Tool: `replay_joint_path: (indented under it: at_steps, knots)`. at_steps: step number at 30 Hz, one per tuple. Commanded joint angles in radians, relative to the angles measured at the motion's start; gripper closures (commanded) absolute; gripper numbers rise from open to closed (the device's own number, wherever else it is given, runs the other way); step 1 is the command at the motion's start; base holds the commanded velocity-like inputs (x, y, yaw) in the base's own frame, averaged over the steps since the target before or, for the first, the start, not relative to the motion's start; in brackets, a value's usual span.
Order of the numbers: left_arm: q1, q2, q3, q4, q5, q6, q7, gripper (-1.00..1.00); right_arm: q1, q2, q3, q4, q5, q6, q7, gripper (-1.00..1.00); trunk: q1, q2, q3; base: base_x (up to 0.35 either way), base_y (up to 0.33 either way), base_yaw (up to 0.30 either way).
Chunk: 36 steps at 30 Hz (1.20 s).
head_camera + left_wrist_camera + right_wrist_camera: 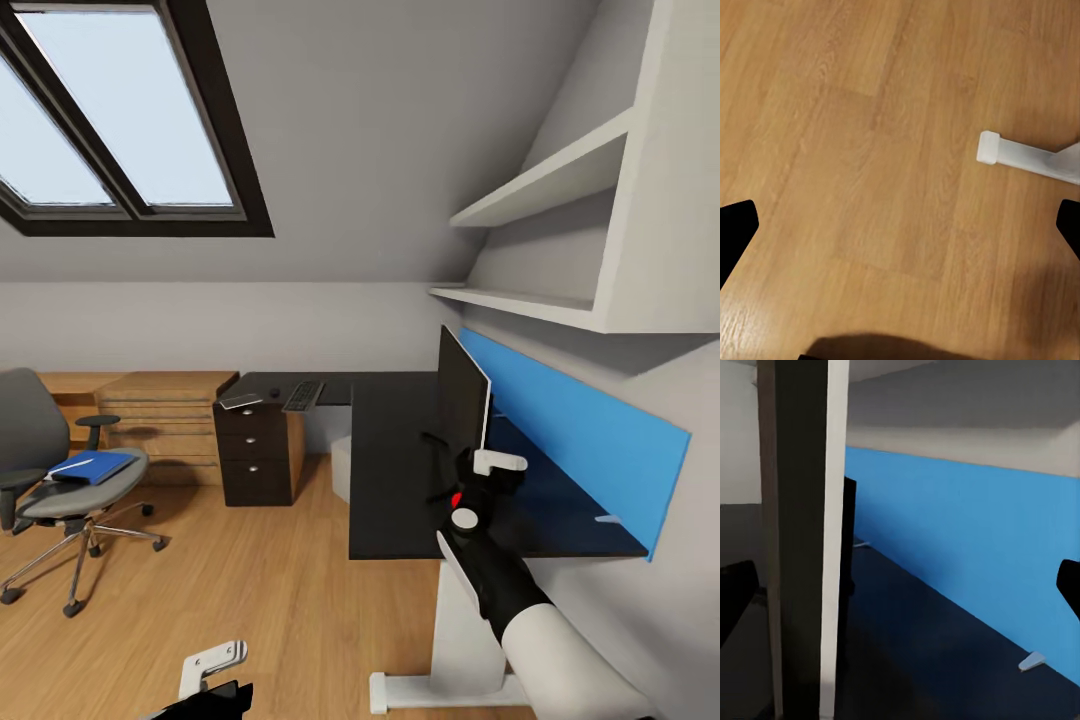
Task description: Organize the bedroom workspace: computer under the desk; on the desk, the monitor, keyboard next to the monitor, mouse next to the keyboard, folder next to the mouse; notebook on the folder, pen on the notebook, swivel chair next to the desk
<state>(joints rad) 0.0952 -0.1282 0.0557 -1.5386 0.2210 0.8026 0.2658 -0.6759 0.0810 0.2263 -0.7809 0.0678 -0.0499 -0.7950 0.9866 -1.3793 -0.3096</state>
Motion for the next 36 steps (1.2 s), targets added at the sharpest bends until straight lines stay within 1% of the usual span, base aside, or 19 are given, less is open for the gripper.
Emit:
replay_joint_path:
  at_steps: [1,29,36]
  knots:
    - [0.000,-0.001,0.001,-0.002,0.011,0.003,0.007,-1.00,-0.001,0.001,0.002,0.002,0.001,-0.003,-0.004,-1.00,0.000,-0.001,-0.001,0.000,0.000,0.000]
    - [0.000,-0.001,0.001,-0.002,0.011,0.003,0.007,-1.00,0.001,0.005,0.008,-0.001,0.003,-0.005,-0.003,-1.00,0.000,-0.001,-0.001,0.000,0.000,0.000]
    - [0.000,-0.001,0.001,-0.002,0.011,0.003,0.007,-1.00,0.001,0.005,0.007,-0.001,0.003,-0.005,-0.003,-1.00,0.000,-0.001,-0.001,-0.007,-0.067,0.000]
